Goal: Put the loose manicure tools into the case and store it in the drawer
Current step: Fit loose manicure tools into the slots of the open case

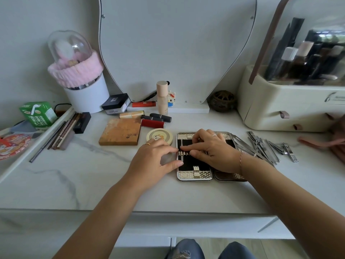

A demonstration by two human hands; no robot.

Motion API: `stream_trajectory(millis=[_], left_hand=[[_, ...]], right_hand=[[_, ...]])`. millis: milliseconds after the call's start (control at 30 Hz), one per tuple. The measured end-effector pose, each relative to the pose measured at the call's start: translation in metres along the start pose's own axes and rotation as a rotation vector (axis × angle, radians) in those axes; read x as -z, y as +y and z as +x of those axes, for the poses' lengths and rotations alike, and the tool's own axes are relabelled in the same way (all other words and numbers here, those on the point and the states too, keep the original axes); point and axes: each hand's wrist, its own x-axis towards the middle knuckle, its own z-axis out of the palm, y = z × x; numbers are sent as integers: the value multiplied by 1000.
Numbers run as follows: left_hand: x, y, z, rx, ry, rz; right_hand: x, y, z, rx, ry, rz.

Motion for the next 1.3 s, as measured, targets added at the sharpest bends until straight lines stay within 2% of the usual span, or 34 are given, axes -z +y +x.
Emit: stream_trajectory(millis=[200,333,467,600,700,767,800,867,967,1133,1200,1300], left_hand=[[0,0,1,-2,-5,2],[-2,-2,1,-12,13,-6],[-2,-3,2,-8,4,-1],[-2,-4,2,-10,5,-9],[-2,-4,2,-2,2,-26],[-2,-4,2,-7,8,-25],[-2,-3,2,-9,10,-24],[-2,-4,2,3,13,-34],[-3,-4,2,10,14,-43],[-2,-1,1,30,18,-64],[-2,-2,1,31,18,-70],[-2,-3,1,35,14,-78]], right_hand=[[-2,1,0,-5,28,23],[-11,-1,1,-16,86,-45],[-8,2,2,-11,72,-54],[0,2,-8,-7,128,56],[28,25,-34,-168,434,217],[44,51,-60,-407,614,190],[48,62,-72,-523,641,171],[46,74,-86,-645,584,171],[36,74,-88,-625,447,175],[30,75,-78,-639,364,143],[29,76,-78,-650,389,156],[28,79,-81,-698,571,235]])
